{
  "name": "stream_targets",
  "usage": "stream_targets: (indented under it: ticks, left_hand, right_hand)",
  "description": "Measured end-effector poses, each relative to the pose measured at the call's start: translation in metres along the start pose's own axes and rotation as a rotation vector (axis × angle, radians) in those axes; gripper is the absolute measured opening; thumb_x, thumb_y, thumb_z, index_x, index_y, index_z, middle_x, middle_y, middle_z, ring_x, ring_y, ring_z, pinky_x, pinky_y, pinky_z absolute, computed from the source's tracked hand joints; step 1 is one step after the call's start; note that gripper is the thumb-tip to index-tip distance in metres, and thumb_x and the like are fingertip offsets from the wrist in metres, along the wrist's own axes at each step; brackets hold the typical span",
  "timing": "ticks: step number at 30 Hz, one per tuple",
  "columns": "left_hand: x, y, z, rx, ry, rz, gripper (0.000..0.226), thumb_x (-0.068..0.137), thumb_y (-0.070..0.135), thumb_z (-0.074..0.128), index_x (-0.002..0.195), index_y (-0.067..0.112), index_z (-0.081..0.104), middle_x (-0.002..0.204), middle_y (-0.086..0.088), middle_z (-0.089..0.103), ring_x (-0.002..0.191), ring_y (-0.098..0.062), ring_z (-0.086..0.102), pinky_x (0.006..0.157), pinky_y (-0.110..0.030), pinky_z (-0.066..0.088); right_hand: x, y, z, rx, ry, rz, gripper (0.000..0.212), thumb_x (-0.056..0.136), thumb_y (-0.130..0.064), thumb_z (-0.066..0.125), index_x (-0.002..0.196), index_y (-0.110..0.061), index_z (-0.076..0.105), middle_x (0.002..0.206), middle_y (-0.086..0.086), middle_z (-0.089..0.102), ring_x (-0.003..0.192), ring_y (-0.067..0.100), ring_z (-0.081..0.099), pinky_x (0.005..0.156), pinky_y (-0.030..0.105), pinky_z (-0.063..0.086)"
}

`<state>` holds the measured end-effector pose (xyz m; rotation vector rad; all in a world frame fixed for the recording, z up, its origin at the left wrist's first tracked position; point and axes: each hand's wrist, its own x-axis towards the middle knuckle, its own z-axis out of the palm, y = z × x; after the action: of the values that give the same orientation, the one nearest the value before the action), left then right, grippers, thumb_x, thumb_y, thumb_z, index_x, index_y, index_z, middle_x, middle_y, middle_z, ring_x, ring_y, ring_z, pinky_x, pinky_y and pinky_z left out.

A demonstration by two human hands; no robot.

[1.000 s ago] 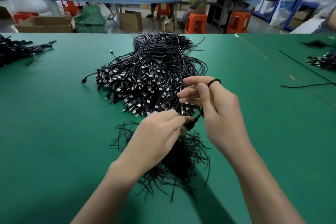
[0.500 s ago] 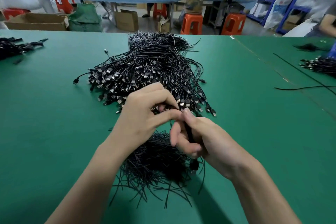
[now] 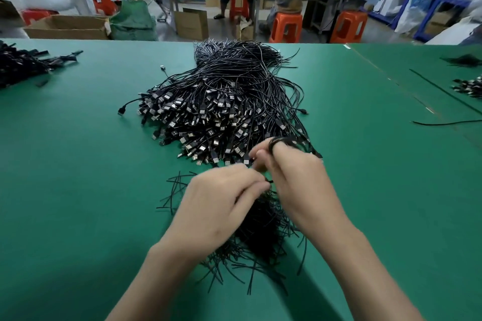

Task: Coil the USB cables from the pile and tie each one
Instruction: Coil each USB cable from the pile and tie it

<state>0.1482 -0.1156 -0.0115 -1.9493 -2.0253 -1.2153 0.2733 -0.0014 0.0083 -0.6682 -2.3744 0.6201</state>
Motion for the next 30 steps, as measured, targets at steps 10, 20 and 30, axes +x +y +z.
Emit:
stream_targets:
  ticks: [10,20,30]
  left_hand:
    - [0.024,-0.012,-0.009,-0.241,0.147,-0.015,0.027,0.103,0.043,0.057,0.082,0.028,0.064,0.079,0.009,0.053,0.074,-0.015,0.054,0.067,-0.027,0.042]
    - [-0.009,0.006,0.027,-0.391,-0.189,-0.286,0.035,0.104,0.022,0.038,0.086,0.049,0.052,0.078,0.015,0.057,0.066,-0.008,0.049,0.065,-0.027,0.047]
    - [0.001,0.005,-0.028,0.268,-0.189,-0.105,0.025,0.098,0.051,0.060,0.090,0.034,0.076,0.084,0.016,0.074,0.068,-0.013,0.060,0.078,-0.029,0.045]
  right_hand:
    - [-0.014,0.001,-0.003,1.373,-0.669,0.229,0.043,0.105,-0.038,0.037,0.092,-0.011,0.068,0.056,-0.005,0.035,0.053,0.017,0.019,0.050,0.027,0.020]
    - [-0.007,-0.008,0.006,1.101,0.025,0.242,0.035,0.109,-0.025,0.038,0.102,-0.008,0.067,0.076,0.003,0.071,0.058,0.012,0.054,0.052,0.020,0.045]
    - [-0.017,0.007,0.028,-0.071,-0.068,0.054,0.047,0.102,-0.053,0.026,0.092,-0.023,0.061,0.073,-0.010,0.065,0.070,0.018,0.062,0.068,0.040,0.048]
